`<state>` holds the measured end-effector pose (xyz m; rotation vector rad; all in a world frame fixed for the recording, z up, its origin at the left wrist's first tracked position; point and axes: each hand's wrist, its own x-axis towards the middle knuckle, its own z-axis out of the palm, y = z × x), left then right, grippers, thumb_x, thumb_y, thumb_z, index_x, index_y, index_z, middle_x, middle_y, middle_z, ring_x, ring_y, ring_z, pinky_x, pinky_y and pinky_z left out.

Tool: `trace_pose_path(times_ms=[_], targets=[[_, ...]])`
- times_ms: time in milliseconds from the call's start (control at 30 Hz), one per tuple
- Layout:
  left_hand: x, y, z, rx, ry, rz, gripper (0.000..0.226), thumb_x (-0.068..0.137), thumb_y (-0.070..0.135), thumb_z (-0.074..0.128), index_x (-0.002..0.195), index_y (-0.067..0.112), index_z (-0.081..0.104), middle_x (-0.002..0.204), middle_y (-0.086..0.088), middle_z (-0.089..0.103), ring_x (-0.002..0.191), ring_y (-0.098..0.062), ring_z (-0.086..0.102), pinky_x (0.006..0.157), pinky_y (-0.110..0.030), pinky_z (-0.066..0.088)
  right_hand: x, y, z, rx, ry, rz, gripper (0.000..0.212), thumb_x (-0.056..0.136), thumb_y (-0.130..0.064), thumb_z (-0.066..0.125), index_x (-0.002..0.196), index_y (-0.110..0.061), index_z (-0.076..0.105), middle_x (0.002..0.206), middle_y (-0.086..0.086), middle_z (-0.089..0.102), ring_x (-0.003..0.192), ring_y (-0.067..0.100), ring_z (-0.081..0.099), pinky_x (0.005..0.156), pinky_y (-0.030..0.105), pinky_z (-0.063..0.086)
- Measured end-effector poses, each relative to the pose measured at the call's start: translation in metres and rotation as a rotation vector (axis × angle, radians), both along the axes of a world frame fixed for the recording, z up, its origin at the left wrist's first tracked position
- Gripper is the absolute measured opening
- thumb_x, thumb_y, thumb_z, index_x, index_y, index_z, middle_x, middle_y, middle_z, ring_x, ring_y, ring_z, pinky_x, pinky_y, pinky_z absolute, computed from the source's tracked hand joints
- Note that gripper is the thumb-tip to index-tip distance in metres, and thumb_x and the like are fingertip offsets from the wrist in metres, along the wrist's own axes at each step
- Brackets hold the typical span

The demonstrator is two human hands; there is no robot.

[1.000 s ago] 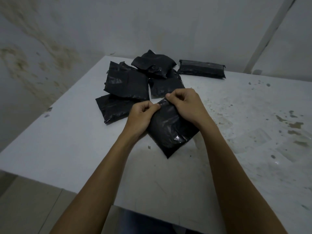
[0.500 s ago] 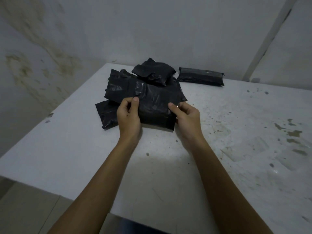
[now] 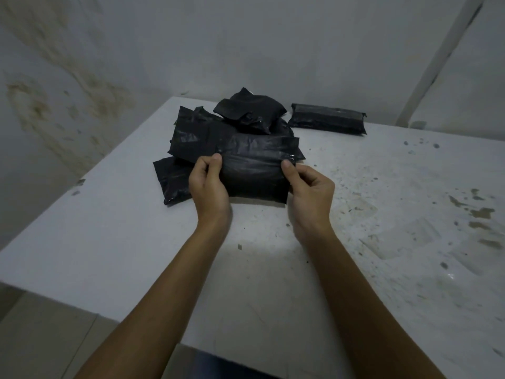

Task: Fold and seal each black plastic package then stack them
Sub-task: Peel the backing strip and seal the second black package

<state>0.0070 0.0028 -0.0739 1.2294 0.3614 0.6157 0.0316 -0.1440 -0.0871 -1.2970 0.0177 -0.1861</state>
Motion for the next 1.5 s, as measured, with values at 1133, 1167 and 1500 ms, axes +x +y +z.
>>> trace_pose_path(times_ms=[1133,1167,1500], targets=[[-0.017,0.024,0.012,0.163,0.103,-0.282,0.008,0.095,0.005,0.068,0.093,0.009,0.075,0.087,0.008,0.077,0.085,-0.001,0.072,0.076,-0.018,0.057,0.001,-0.044,0.012,-0.127,0.021,0.164,0.009,0.094,-0.007,0.071,0.096,-0.002,0.077,0.099,0.012,0.078,0.095,0.024,0.074,0.084,0.036,0.062],[-0.017,0.026,0.012,0.213,0.098,-0.267,0.009,0.094,0.007,0.069,0.093,0.012,0.076,0.091,0.008,0.077,0.09,-0.002,0.072,0.079,-0.019,0.057,0.0,-0.045,0.013,-0.176,-0.001,0.148,0.008,0.094,-0.009,0.071,0.095,-0.005,0.078,0.097,0.01,0.078,0.093,0.019,0.074,0.082,0.031,0.061],[-0.067,0.057,-0.005,0.93,-0.039,-0.28,0.015,0.087,0.005,0.078,0.101,0.01,0.078,0.1,0.003,0.07,0.09,-0.015,0.07,0.083,-0.022,0.057,-0.038,-0.064,-0.001,-0.625,-0.383,0.139,0.013,0.087,-0.006,0.078,0.1,-0.007,0.078,0.095,0.004,0.068,0.087,0.014,0.067,0.076,0.024,0.058]])
